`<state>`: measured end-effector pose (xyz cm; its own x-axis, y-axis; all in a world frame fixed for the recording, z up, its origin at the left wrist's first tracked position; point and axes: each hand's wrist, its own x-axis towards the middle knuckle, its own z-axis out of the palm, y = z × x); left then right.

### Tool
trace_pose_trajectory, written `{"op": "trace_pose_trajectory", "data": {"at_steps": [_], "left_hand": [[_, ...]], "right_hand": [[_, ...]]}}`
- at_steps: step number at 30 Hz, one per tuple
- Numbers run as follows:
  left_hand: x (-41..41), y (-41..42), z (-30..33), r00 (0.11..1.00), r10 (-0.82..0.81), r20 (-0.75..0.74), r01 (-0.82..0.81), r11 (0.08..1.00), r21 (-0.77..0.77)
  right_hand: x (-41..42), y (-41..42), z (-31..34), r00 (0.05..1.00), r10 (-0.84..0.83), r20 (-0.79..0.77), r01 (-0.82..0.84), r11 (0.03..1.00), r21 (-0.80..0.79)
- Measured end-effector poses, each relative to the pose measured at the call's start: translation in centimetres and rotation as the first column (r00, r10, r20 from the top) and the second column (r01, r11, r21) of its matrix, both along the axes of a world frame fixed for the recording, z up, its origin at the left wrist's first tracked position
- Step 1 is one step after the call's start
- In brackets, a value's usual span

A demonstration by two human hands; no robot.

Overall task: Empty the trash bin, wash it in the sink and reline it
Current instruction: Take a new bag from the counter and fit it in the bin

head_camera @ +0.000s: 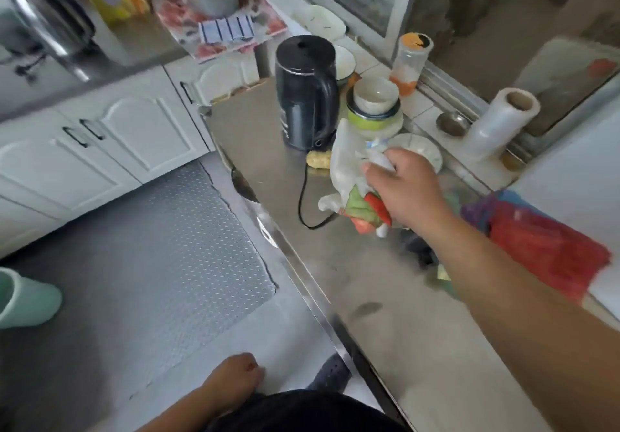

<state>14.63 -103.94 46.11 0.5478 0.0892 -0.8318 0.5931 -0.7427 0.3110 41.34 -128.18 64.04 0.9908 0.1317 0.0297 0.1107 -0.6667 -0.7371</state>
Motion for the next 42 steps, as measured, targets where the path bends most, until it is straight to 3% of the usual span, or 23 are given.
{"op": "trace_pose_trajectory", "data": {"at_steps": [5,8,14,17,22,27,35,39,42], "left_hand": [[-4.7,7.6,-0.1,0.987,0.162,0.019,-0.162,0.986,-0.035],[-8.5,12.8,-0.3,0.956,0.294,-0.021,-0.294,0.955,-0.025],[-16.4,23.1,-0.7,0.857,0.511,-0.073,-0.509,0.860,0.045],[-20.2,26.6,-0.9,0.796,0.598,-0.095,-0.593,0.802,0.079],[-24.9,30.6,-1.8,0.599,0.789,-0.133,-0.791,0.609,0.052],[-27.0,34.3,-3.2,0.333,0.931,-0.147,-0.934,0.348,0.088],[-23.4,42.1,-2.2,0.113,0.984,-0.135,-0.983,0.131,0.129],[-18.8,46.6,-0.6,0.064,0.995,-0.080,-0.995,0.070,0.077],[-15.0,50.0,0.4,0.074,0.997,0.005,-0.997,0.073,0.027]], "right_hand": [[-6.4,13.2,-3.5,0.947,0.303,-0.105,-0.311,0.948,-0.068],[-10.2,20.1,-6.1,0.898,0.403,-0.175,-0.429,0.890,-0.152],[-15.1,30.2,-12.3,0.822,0.498,-0.277,-0.568,0.753,-0.332],[-15.8,32.7,-15.4,0.788,0.510,-0.346,-0.616,0.628,-0.477],[-14.7,34.4,-18.7,0.793,0.438,-0.423,-0.608,0.536,-0.586],[-12.0,38.1,-19.8,0.764,0.453,-0.459,-0.641,0.459,-0.615],[-6.0,52.0,-21.8,0.653,0.492,-0.575,-0.756,0.378,-0.535],[-3.9,60.9,-22.0,0.518,0.580,-0.628,-0.850,0.271,-0.451],[-3.0,68.2,-20.8,0.450,0.648,-0.615,-0.874,0.178,-0.451]]}}
